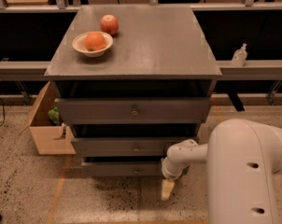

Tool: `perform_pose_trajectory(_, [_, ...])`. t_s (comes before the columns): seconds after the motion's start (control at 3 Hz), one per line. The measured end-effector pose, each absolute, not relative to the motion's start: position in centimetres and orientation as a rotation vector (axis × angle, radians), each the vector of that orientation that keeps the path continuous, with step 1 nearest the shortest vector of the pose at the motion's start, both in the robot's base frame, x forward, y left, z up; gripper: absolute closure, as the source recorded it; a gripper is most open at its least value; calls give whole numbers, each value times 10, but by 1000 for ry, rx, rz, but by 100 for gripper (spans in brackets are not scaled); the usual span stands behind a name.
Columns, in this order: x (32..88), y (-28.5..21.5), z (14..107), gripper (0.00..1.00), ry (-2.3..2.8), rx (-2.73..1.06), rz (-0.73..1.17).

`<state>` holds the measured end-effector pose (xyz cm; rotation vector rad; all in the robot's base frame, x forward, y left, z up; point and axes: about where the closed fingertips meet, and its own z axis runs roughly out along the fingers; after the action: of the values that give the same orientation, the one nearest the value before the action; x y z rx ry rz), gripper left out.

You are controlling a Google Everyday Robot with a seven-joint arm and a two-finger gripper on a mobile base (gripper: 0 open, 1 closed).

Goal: Open bottom drawer

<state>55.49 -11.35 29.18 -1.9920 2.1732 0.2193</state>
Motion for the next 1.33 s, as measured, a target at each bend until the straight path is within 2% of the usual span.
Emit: perform_pose_trajectory(1.33, [609, -118, 224, 0, 2138, -1978, 132])
